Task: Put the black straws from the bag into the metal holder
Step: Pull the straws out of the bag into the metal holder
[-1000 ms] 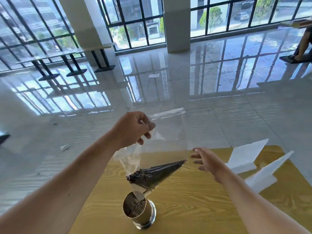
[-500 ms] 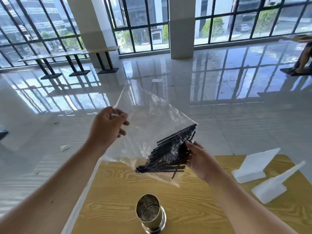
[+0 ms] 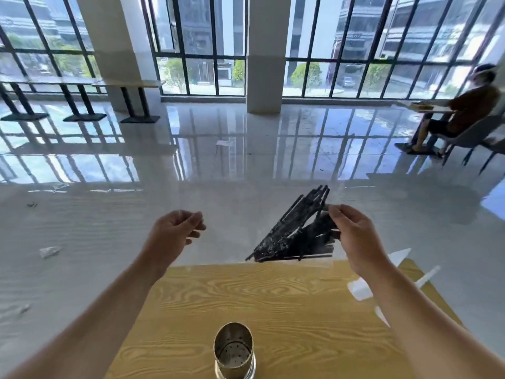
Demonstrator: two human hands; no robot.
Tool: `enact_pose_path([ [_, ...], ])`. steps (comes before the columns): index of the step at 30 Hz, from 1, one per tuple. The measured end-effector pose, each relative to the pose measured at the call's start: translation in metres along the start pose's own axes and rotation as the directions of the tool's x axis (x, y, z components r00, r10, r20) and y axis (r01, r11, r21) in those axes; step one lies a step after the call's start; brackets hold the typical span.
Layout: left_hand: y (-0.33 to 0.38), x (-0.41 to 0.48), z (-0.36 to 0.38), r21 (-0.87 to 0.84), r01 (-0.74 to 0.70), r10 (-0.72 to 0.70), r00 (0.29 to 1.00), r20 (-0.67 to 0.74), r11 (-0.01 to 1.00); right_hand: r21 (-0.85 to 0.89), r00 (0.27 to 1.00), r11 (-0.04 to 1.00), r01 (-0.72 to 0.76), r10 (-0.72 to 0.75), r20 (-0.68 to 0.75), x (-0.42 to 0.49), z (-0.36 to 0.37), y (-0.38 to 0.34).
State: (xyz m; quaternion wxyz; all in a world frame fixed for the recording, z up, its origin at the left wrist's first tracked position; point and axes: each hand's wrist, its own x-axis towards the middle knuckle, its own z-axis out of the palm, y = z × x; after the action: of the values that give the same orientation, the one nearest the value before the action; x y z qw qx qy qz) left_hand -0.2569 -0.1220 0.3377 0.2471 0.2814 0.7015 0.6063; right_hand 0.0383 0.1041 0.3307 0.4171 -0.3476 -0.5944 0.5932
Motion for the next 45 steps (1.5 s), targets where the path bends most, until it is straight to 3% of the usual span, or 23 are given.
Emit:
enact_pose_path([
  [2,0.005,-0.001,0.001,0.022,-0.052,0.053,0.998,-0.018,0.998,-0.125,0.998,0.991,0.057,-0.058,-0.004,-0.005,-0.001,-0.001],
  [7,0.02,0.001,-0.004,0.097,-0.166,0.172,0.983,-0.063,0.981,-0.154,0.98,0.979,0.137,-0.156,-0.121,-0.006,-0.007,-0.018],
  [12,0.031,0.001,-0.012,0.108,-0.244,0.254,0.963,-0.092,0.964,-0.202,0.962,0.955,0.219,-0.247,-0.121,-0.007,-0.007,-0.025],
  [16,0.039,-0.001,-0.014,0.1,-0.277,0.285,0.955,-0.084,0.956,-0.149,0.968,0.965,0.217,-0.232,-0.094,-0.011,0.0,-0.029],
  [24,0.049,-0.002,-0.022,0.164,-0.312,0.324,0.945,-0.051,0.936,0.156,1.0,0.988,-0.018,0.022,-0.023,-0.009,0.002,-0.033],
  [28,0.046,-0.006,-0.025,0.327,-0.353,0.432,0.877,-0.212,0.876,0.202,1.0,0.979,-0.017,0.022,-0.021,-0.005,0.01,-0.036],
  [31,0.04,-0.007,-0.027,0.476,-0.383,0.518,0.834,-0.19,0.792,0.225,0.999,0.974,-0.009,0.018,-0.037,0.0,0.014,-0.038],
  [35,0.038,0.001,-0.026,0.328,-0.285,0.353,0.92,-0.169,0.901,0.224,0.999,0.974,0.001,0.011,-0.052,0.002,0.019,-0.041],
  [40,0.039,0.007,-0.029,0.35,-0.184,0.258,0.949,-0.179,0.919,0.199,0.999,0.98,0.008,0.001,-0.048,0.004,0.023,-0.046],
  [45,0.039,0.008,-0.025,0.34,-0.092,0.128,0.988,-0.084,0.936,0.17,1.0,0.985,0.001,0.003,-0.02,0.004,0.029,-0.046],
])
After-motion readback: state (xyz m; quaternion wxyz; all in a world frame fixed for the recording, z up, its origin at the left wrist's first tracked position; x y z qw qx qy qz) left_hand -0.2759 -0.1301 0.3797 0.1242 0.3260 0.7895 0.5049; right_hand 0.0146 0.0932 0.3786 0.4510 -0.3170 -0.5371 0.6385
